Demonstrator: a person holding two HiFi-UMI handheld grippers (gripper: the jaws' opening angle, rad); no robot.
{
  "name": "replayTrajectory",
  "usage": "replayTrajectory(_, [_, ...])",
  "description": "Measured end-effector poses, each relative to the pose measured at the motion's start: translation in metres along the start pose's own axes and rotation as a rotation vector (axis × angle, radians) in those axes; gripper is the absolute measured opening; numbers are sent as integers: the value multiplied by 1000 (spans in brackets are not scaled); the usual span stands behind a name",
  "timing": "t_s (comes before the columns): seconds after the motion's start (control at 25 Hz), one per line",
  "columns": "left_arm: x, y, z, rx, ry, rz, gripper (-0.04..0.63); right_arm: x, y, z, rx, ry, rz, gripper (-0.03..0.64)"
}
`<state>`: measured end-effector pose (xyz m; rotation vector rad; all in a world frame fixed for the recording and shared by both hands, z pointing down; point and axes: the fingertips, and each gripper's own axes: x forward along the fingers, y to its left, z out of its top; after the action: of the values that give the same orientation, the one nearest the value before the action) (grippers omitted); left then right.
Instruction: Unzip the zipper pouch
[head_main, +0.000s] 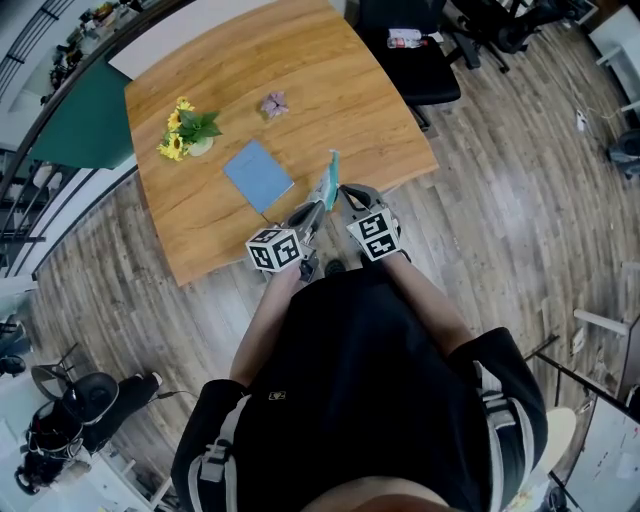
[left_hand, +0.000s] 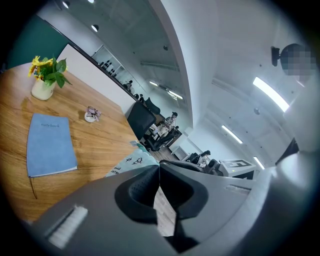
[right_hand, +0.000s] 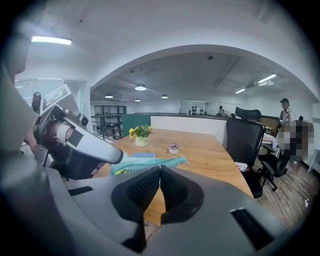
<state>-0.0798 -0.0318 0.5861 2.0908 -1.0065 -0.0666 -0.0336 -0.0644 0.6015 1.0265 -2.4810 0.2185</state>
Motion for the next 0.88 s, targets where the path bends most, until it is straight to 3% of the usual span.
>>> replayTrajectory(0.88, [6,-10,2,-6,-9,-18,9,-1,-25,3,-2,-4,-34,9])
